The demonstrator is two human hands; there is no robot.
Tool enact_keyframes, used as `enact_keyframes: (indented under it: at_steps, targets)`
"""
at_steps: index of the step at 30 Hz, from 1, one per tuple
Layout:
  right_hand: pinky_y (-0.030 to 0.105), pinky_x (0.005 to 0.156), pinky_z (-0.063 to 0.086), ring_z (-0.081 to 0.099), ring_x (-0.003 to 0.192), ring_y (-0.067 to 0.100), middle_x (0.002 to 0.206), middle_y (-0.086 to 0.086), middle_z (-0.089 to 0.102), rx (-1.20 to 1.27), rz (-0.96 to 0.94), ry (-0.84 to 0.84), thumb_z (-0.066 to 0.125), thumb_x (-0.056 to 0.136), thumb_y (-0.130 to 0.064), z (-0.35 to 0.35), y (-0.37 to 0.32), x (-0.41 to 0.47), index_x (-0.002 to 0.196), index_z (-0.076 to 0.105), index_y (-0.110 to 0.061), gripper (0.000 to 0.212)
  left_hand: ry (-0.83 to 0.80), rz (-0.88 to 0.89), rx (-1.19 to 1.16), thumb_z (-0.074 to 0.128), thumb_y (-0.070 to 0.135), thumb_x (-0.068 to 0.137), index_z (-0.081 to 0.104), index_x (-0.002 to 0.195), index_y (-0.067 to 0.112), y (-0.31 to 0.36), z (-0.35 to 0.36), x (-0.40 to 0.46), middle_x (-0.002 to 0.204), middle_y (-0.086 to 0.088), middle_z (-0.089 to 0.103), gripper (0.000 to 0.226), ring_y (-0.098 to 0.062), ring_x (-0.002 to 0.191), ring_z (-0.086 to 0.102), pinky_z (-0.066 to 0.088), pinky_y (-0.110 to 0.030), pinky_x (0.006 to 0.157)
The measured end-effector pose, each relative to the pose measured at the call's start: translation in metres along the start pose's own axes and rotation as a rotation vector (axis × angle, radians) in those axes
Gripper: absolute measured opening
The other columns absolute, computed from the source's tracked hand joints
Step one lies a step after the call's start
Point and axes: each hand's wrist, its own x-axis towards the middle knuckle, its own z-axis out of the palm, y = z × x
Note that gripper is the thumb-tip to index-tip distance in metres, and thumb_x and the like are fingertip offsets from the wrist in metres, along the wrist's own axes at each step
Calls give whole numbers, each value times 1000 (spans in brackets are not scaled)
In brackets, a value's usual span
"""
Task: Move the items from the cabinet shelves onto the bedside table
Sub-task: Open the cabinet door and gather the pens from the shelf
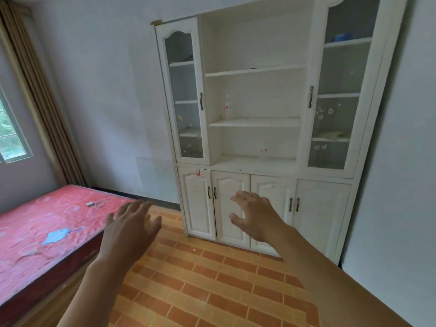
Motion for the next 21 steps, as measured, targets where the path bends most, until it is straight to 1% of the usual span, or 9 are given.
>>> enact_keyframes:
  at_steps: [4, 8, 11, 12, 14, 16, 21]
  targets:
    - [48, 125, 23, 27, 155, 17, 168, -3, 33, 72, 7, 12, 44, 104, -55, 4, 28, 28, 158, 39, -26, 62, -7, -5, 19, 47, 64, 99, 53, 147, 31, 11, 21, 40, 153, 3, 53, 59, -25, 145, 43, 34, -59, 118]
    - [44, 126, 23, 26, 155, 13, 167, -6, 33, 106, 8, 12, 46, 104, -54, 17, 45, 57, 158, 39, -29, 60, -32, 17, 11, 38, 67, 98, 51, 147, 32, 14, 44, 77, 155, 6, 51, 62, -22, 147, 41, 35, -58, 118]
    - [41, 127, 22, 26, 154, 9, 168, -10, 32, 109, 29, 12, 44, 104, -56, 33, 61, 82, 158, 39, -32, 59, -50, 26, 12, 34, 68, 99, 47, 151, 34, 18, 66, 105, 159, 7, 45, 63, -20, 150, 36, 30, -54, 123]
    - [39, 127, 22, 25, 154, 7, 168, -12, 31, 111, 35, 8, 43, 104, -57, 39, 64, 93, 158, 38, -34, 58, -50, 25, 9, 32, 71, 98, 45, 152, 36, 16, 73, 114, 161, 8, 43, 66, -19, 152, 34, 28, -53, 125]
    - [38, 127, 20, 24, 154, 5, 167, -15, 30, 109, 50, 2, 41, 104, -58, 46, 65, 117, 158, 37, -36, 58, -36, 25, -12, 18, 79, 90, 42, 153, 39, 7, 89, 136, 162, 10, 40, 78, -17, 153, 32, 27, -52, 126]
    - [38, 127, 19, 23, 155, 6, 168, -13, 29, 97, 56, 1, 42, 105, -58, 52, 65, 148, 159, 36, -35, 59, -22, 20, -26, 6, 81, 83, 42, 153, 39, -6, 101, 167, 162, 10, 41, 89, -18, 153, 33, 28, -53, 125]
    - [40, 127, 16, 20, 157, 9, 170, -10, 27, 94, 84, 4, 43, 106, -54, 66, 55, 227, 160, 36, -31, 59, -62, 53, -32, 4, 82, 83, 44, 154, 36, -43, 132, 243, 161, 7, 44, 93, -20, 151, 36, 31, -57, 123]
